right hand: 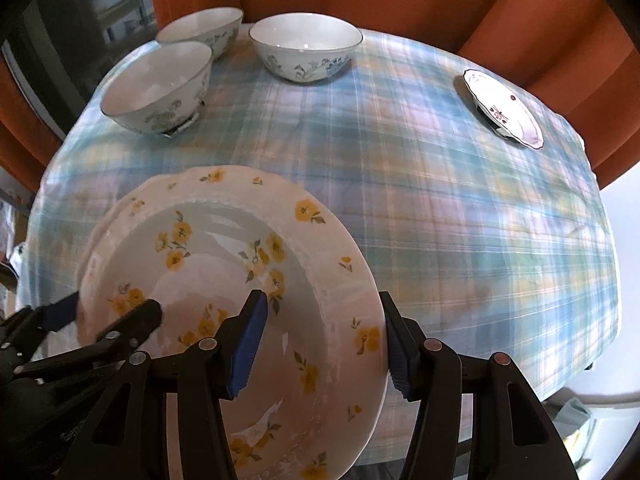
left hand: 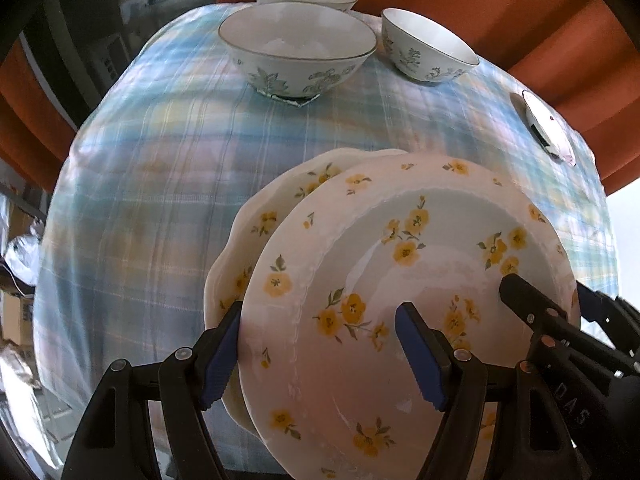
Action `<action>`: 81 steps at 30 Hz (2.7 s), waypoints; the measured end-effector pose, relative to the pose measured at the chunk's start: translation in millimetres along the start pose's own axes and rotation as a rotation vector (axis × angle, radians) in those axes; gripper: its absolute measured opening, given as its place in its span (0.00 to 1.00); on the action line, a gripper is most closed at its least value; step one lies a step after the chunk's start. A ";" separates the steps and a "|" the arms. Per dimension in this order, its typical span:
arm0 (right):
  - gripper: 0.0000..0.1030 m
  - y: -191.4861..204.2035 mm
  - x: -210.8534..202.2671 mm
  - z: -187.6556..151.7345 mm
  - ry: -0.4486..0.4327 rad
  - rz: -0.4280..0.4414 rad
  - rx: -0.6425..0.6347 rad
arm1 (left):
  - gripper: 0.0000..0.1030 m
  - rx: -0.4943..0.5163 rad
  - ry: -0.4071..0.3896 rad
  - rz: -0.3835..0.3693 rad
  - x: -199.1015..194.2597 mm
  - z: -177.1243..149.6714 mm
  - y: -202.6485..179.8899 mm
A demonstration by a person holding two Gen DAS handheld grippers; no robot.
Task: Organize plates and bowls
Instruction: 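Lower the round plate onto the scalloped plate and open the right tool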
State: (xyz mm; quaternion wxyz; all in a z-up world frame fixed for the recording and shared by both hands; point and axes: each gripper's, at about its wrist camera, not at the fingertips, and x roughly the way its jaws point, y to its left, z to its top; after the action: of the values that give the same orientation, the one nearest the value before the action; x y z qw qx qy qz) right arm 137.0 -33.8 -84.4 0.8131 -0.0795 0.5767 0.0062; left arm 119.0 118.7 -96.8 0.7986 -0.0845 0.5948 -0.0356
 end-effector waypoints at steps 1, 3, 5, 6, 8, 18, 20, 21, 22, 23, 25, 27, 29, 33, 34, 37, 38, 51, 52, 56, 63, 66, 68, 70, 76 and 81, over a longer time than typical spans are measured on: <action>0.57 -0.9 1.5 0.7 0.004 0.004 0.003 | 0.73 0.006 0.002 0.002 1.5 0.6 -1.5; 0.57 -0.7 3.4 2.7 0.009 -0.002 0.004 | 0.73 0.015 0.008 0.005 3.5 1.3 -2.7; 0.57 -2.6 5.8 4.9 0.014 -0.001 0.008 | 0.73 0.026 0.019 0.010 6.4 1.9 -4.8; 0.57 -4.1 7.3 6.1 0.017 0.000 0.012 | 0.73 0.029 0.023 0.012 7.4 2.3 -5.5; 0.57 -5.9 9.1 7.4 0.020 0.002 0.015 | 0.73 0.030 0.032 0.010 10.1 4.1 -6.0; 0.56 -21.4 22.3 6.1 0.059 0.025 0.041 | 0.75 0.044 0.053 0.044 20.2 6.6 -17.2; 0.56 -22.9 22.0 4.6 0.058 0.035 0.037 | 0.75 0.039 0.050 0.054 20.7 6.2 -17.5; 0.56 -23.2 22.1 4.1 0.057 0.039 0.035 | 0.75 0.038 0.049 0.060 20.9 5.9 -17.9; 0.56 -24.2 22.6 3.3 0.058 0.047 0.033 | 0.76 0.034 0.047 0.069 21.9 6.3 -19.2; 0.56 -24.3 22.6 2.6 0.059 0.052 0.031 | 0.76 0.032 0.046 0.074 22.2 6.3 -19.3; 0.55 -23.4 22.2 1.4 0.059 0.059 0.018 | 0.77 0.031 0.045 0.090 22.9 5.6 -21.5; 0.55 -22.7 21.5 0.1 0.058 0.066 0.003 | 0.78 0.028 0.041 0.114 23.0 5.1 -23.0; 0.52 -24.8 20.1 -0.3 0.050 0.075 -0.002 | 0.78 0.032 0.034 0.136 22.2 3.7 -28.1; 0.45 -34.3 13.6 -1.8 0.026 0.089 0.025 | 0.78 0.041 0.026 0.176 22.5 5.8 -34.4; 0.44 -38.1 11.1 -2.4 0.017 0.092 0.038 | 0.77 0.048 0.022 0.188 22.3 6.3 -36.7; 0.38 -45.6 2.8 -4.4 -0.007 0.112 0.060 | 0.72 0.084 0.007 0.244 20.6 6.4 -45.8; 0.36 -45.5 0.4 -4.5 -0.014 0.116 0.058 | 0.71 0.089 0.005 0.251 20.6 7.2 -47.9; 0.25 -32.3 -0.3 -8.7 -0.020 0.096 0.068 | 0.72 0.117 -0.071 0.240 -3.5 5.5 -30.6; 0.25 -29.9 1.1 -9.0 -0.014 0.094 0.068 | 0.71 0.110 -0.071 0.238 -4.2 4.3 -25.5; 0.17 -9.6 2.1 -11.8 0.000 0.125 0.023 | 0.71 0.098 -0.069 0.224 -5.7 -0.1 -14.9; 0.15 32.8 -2.5 -13.0 -0.009 0.165 -0.092 | 0.72 0.070 -0.053 0.194 -6.1 -6.2 5.1; 0.16 20.6 -3.9 -10.5 -0.021 0.134 -0.029 | 0.72 0.072 -0.048 0.151 -6.1 -8.4 7.0; 0.25 17.6 -6.5 -9.2 -0.036 0.097 -0.009 | 0.72 0.090 -0.045 0.128 -5.3 -9.9 2.6; 0.52 14.6 -8.6 -10.6 -0.041 0.075 0.003 | 0.74 0.106 -0.047 0.125 -5.3 -11.0 -1.3; 0.55 6.9 -2.1 -17.4 -0.004 0.018 0.049 | 0.75 0.105 -0.051 0.109 -6.4 -13.3 0.2; 0.48 9.0 0.0 -18.6 -0.008 0.050 0.061 | 0.75 0.112 -0.052 0.120 -8.6 -17.2 2.4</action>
State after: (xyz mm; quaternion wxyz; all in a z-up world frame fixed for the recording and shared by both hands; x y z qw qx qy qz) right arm 118.7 -27.4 -91.5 0.8171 -0.0403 0.5750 0.0092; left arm 99.9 120.7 -93.9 0.8178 -0.0048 0.5751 -0.0184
